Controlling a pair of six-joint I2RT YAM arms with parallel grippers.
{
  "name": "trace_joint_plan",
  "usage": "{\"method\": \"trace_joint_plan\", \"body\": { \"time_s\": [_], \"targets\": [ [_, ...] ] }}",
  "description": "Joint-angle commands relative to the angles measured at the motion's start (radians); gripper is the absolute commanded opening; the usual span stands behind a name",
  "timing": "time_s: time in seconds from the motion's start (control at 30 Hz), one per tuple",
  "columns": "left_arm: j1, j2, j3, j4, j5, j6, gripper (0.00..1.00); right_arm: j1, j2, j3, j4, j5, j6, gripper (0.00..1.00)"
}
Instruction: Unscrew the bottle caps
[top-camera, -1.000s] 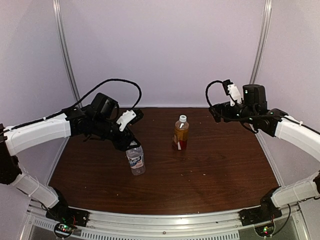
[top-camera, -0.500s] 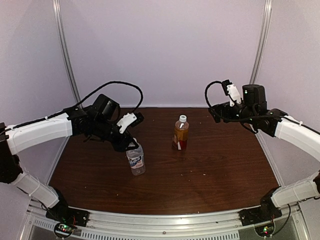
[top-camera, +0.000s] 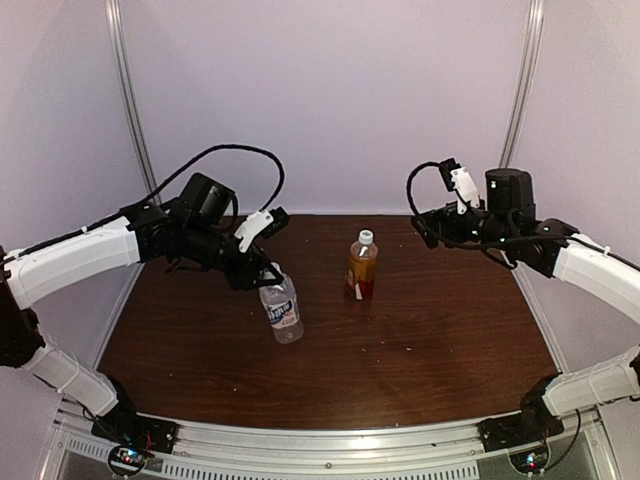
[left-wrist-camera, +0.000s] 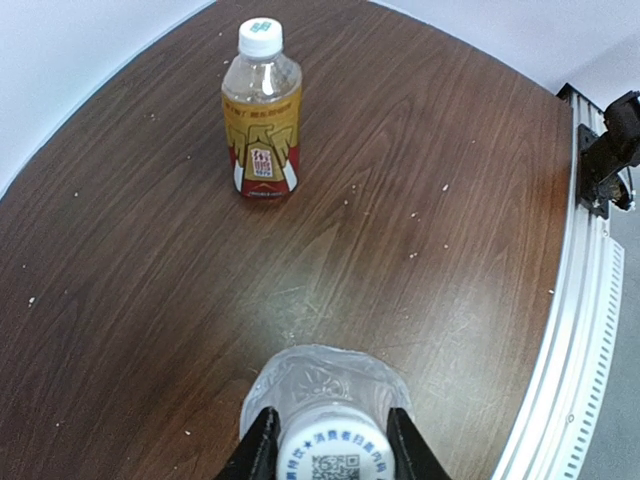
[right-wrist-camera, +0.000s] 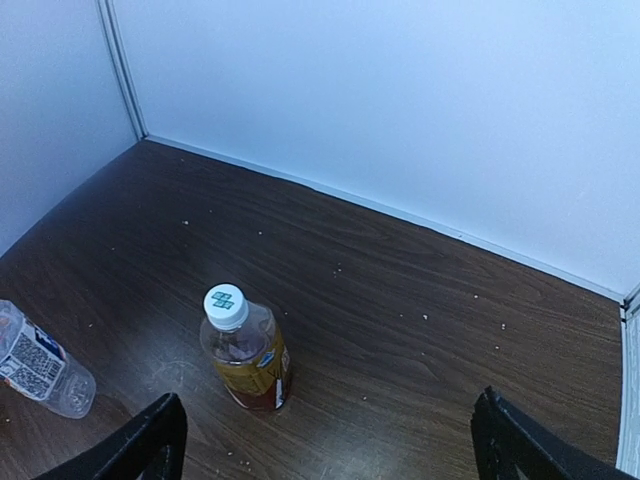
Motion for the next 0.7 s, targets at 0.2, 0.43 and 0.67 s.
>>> {"method": "trace_joint_plan", "body": {
  "time_s": [0.2, 0.43, 0.67],
  "targets": [
    [-0.002, -0.062, 0.068, 0.19, 0.285, -0.11, 0.15, 0.07, -0.044, -0.017, 0.068, -0.518, -0.052, 1.0],
    [-0.002, -0.044, 0.106, 0.305, 0.417, -0.183, 0.09, 0.185, 0.002, -0.011, 0.14, -0.698, -0.077, 1.0],
    [-0.006, -0.038, 0.094, 0.401, 0.477, -0.242, 0.06, 0.26, 0.119, 0.061, 0.132, -0.703, -0.086, 1.0]
  ]
}}
